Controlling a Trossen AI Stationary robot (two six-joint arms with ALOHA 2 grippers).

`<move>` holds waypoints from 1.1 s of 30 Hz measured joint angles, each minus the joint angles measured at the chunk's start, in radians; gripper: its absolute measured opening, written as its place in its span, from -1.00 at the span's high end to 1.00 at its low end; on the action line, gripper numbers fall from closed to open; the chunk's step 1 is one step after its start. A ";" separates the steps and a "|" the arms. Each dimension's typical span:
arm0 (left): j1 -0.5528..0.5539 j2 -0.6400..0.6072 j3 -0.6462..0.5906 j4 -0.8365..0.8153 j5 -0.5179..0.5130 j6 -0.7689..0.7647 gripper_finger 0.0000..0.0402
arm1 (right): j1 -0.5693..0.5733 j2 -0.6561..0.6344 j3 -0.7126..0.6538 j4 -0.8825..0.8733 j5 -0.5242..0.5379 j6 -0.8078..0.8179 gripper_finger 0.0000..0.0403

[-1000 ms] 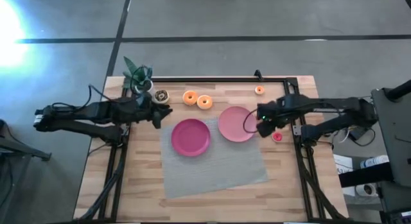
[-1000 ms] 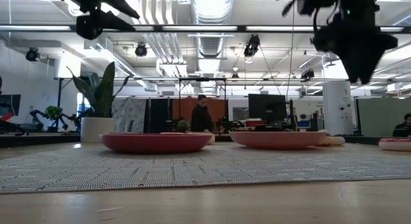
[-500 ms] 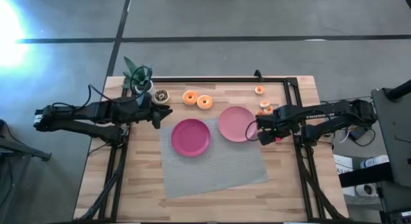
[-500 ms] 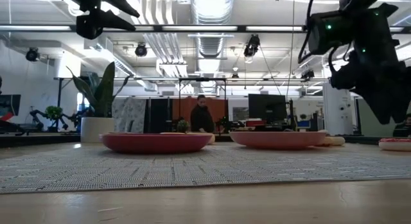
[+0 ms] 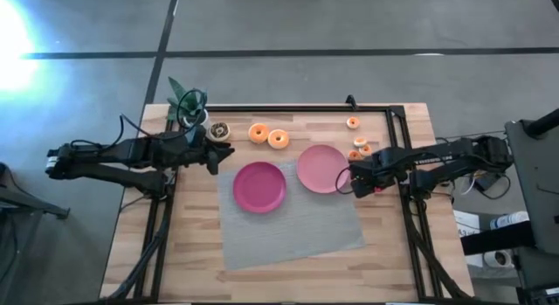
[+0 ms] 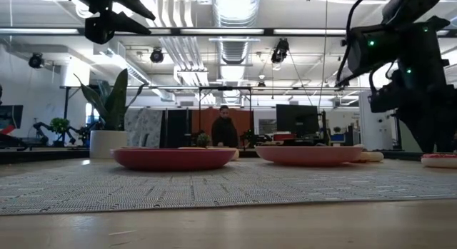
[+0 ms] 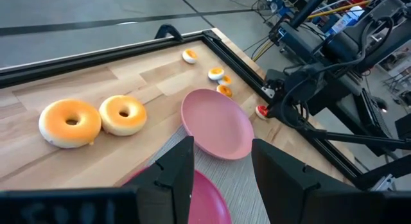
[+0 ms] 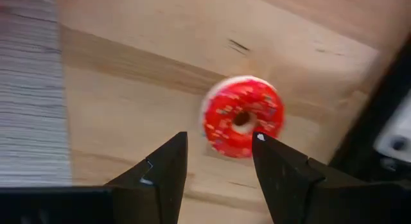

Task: Pick & Place donuts
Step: Put the small red donut on the light pink plate

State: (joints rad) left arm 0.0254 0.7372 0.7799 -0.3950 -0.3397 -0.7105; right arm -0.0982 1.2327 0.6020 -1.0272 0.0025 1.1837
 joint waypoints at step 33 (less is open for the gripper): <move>0.001 -0.001 0.000 0.037 -0.002 0.021 0.35 | -0.013 0.041 0.186 0.188 0.081 -0.353 0.94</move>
State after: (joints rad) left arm 0.0261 0.7364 0.7799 -0.3582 -0.3420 -0.6899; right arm -0.1109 1.2733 0.7881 -0.8392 0.0836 0.8309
